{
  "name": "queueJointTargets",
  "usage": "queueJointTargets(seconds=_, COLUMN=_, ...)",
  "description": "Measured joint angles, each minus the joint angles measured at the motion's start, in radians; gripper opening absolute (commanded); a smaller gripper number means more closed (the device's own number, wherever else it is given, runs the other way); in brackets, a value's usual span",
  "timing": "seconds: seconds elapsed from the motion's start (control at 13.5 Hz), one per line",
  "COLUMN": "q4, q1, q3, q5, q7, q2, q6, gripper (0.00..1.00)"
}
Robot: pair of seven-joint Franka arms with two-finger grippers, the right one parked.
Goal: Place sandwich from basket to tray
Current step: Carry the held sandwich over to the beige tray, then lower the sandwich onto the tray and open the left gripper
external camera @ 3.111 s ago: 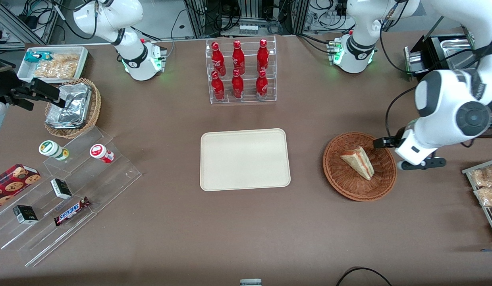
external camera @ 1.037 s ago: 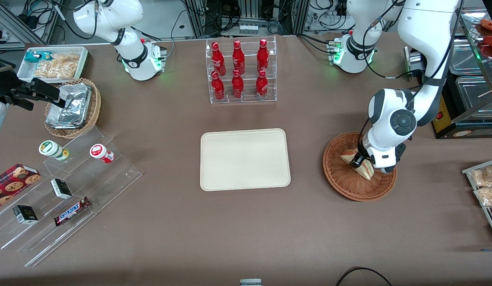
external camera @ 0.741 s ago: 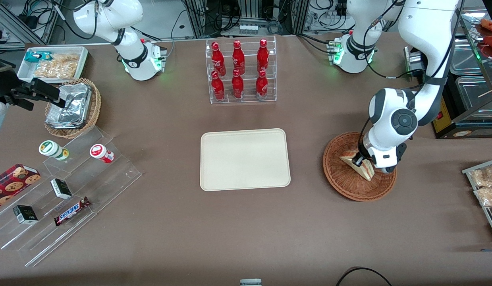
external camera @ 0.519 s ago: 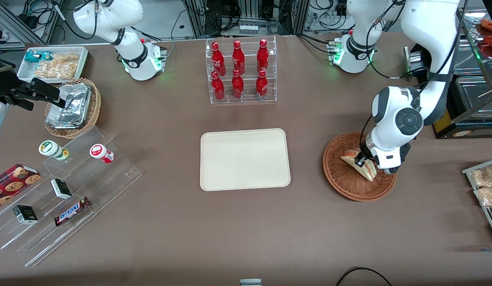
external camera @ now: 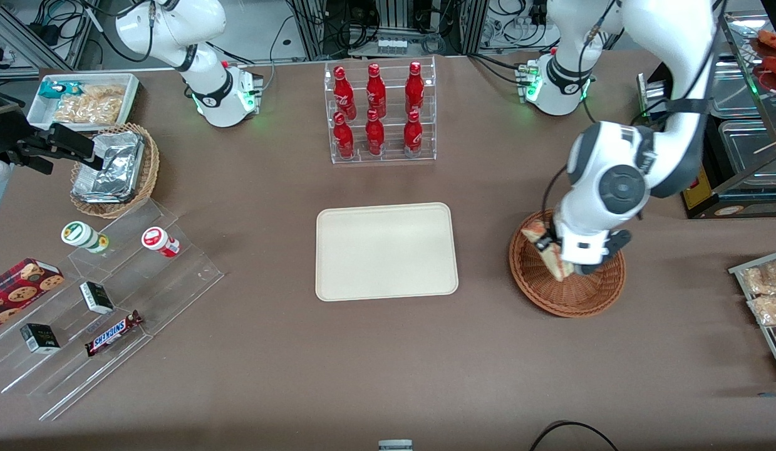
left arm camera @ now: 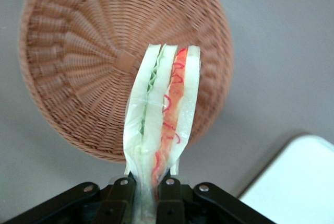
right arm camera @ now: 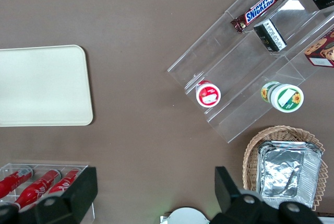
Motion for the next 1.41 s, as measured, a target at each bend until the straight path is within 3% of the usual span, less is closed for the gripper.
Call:
queueJointTargets(seconds=0.22, q4=0.050, q1=-0.072, q3=-0.008, q5=-0.003, q7=0.156, q2=0.059, q6=0.000, gripper=0.07)
queueJointTargets(seconds=0.59, q4=0.237, q1=-0.171, q3=-0.091, q5=-0.073, q7=0.181, q2=0.240, q6=-0.014, gripper=0.05)
queueJointTargets(seconds=0.81, q4=0.371, q1=-0.180, q3=-0.164, q5=-0.078, q7=0.120, q2=0.348, q6=-0.022, gripper=0.04)
queueJointTargets(seconds=1.11, q4=0.504, q1=-0.275, q3=-0.177, q5=-0.078, q7=0.011, q2=0.466, q6=-0.025, gripper=0.04)
queueJointTargets(seconds=1.41, q4=0.583, q1=-0.328, q3=-0.176, q5=-0.008, q7=-0.105, q2=0.535, q6=-0.025, gripper=0.04)
